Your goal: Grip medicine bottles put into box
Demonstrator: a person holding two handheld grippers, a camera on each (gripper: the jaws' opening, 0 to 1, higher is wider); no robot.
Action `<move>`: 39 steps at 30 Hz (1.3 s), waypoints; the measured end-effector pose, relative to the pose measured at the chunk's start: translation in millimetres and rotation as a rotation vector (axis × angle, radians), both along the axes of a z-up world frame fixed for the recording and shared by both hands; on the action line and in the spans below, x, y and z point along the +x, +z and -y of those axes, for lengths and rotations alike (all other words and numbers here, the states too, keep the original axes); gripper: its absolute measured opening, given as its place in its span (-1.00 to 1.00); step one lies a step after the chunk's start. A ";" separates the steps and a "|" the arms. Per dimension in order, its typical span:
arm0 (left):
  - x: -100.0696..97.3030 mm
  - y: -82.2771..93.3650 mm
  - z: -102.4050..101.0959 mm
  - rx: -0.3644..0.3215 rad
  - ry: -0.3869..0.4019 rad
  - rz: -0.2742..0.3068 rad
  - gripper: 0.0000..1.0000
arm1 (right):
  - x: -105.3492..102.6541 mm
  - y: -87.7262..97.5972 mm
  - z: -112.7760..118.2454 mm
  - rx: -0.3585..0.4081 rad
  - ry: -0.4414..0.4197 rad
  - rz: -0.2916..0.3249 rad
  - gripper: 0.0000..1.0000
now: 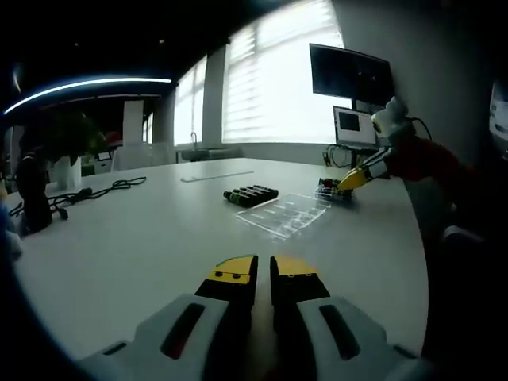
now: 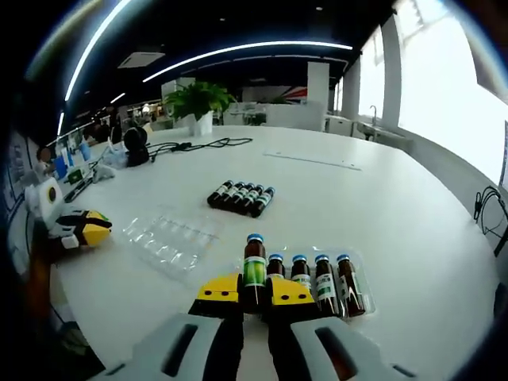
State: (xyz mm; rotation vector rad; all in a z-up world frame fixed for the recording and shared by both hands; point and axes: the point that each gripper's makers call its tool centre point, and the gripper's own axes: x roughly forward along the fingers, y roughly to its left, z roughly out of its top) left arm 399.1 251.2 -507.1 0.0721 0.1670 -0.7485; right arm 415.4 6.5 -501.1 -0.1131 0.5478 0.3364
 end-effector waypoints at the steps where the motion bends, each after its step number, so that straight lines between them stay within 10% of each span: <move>1: 0.0 0.1 -0.1 -0.001 0.001 0.000 -0.97 | -0.5 0.9 0.0 0.004 0.000 0.003 -0.87; 39: 0.3 0.9 0.3 -0.010 -0.003 0.000 -0.97 | -6.0 2.1 3.3 -0.013 -0.023 0.010 -0.87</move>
